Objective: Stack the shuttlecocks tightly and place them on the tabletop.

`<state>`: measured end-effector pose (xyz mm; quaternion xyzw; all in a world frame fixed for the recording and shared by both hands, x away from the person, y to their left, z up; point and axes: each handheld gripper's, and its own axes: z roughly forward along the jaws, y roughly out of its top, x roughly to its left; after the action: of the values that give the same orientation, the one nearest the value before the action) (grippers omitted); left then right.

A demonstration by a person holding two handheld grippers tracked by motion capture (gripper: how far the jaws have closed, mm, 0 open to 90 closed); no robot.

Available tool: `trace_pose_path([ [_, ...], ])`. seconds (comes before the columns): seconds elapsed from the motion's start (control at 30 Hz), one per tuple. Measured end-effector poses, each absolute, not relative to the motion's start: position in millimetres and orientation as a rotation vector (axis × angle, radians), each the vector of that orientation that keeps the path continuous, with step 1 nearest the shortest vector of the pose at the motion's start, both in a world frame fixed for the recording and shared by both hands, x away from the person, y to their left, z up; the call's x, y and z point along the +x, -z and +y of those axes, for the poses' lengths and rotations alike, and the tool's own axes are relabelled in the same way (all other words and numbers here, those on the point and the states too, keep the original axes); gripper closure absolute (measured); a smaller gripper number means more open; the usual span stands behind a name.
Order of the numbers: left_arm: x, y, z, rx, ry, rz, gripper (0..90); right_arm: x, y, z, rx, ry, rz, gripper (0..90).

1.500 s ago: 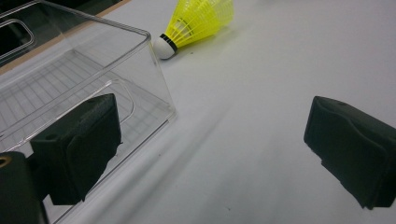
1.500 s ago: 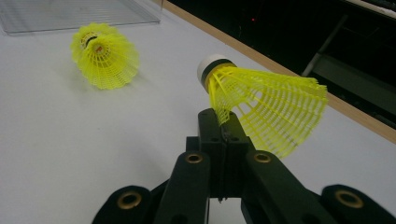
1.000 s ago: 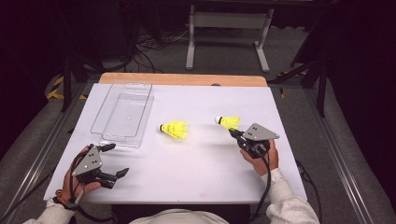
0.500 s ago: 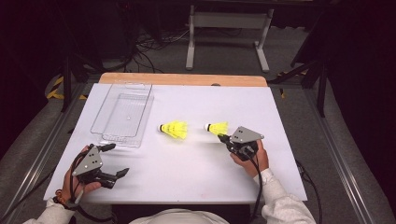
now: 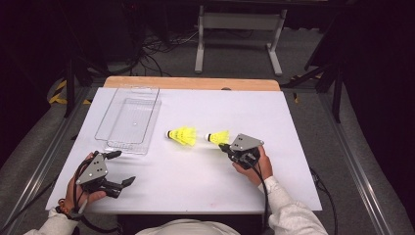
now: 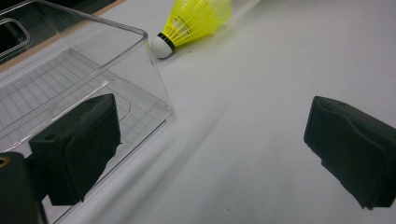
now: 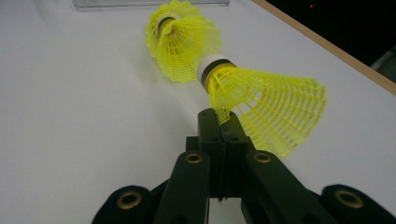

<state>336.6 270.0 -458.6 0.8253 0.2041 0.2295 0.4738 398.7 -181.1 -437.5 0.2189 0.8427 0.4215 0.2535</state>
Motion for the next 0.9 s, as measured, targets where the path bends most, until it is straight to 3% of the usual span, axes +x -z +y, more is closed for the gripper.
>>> trace_pose_path([
  [0.9,336.5,458.5,270.6,2.014,-0.557,0.497,4.8,421.7,450.5,-126.4,0.521,-1.132,2.354,90.0],
])
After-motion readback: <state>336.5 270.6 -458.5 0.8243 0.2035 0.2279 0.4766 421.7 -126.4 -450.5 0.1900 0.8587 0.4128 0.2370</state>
